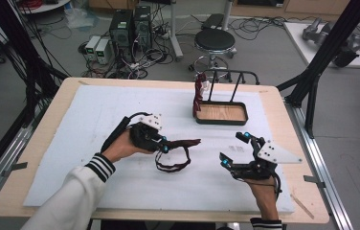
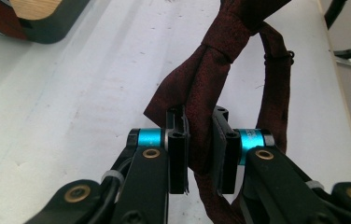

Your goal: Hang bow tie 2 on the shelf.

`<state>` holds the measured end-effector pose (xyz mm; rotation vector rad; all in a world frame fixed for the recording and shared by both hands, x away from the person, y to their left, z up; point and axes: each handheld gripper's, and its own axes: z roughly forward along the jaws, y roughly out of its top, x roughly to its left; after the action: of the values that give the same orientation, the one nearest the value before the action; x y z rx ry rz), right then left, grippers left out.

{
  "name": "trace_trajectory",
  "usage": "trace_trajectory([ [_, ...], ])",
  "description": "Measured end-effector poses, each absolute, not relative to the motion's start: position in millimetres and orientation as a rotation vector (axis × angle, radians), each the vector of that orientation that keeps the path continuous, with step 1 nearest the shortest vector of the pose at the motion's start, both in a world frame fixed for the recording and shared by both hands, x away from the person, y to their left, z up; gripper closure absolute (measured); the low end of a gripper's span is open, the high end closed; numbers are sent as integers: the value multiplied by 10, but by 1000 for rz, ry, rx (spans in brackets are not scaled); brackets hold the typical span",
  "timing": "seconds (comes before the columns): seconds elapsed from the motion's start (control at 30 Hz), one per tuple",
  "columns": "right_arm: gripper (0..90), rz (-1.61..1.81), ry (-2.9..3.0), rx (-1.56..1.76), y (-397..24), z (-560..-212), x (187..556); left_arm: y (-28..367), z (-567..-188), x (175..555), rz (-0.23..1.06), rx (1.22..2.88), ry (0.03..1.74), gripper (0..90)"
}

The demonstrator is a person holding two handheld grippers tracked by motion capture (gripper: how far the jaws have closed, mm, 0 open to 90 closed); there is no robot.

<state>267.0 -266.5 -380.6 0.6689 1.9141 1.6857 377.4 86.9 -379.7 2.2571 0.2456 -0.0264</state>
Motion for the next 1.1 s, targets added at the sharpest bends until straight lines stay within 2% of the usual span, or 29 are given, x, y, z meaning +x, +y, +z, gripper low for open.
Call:
trace_trajectory([
  [0.53, 113, 1616, 2167, 503, -2327, -3589, 2935, 804, -3688, 3753, -125, 2173, 240, 791],
  [0.83, 117, 1614, 2206, 454, -2200, -3454, 3023, 795, -3586, 3740, -128, 2129, 222, 791],
  [1.1, 260, 1588, 2285, 382, -2080, -3390, 3057, 777, -3591, 3727, -115, 2169, 204, 791],
])
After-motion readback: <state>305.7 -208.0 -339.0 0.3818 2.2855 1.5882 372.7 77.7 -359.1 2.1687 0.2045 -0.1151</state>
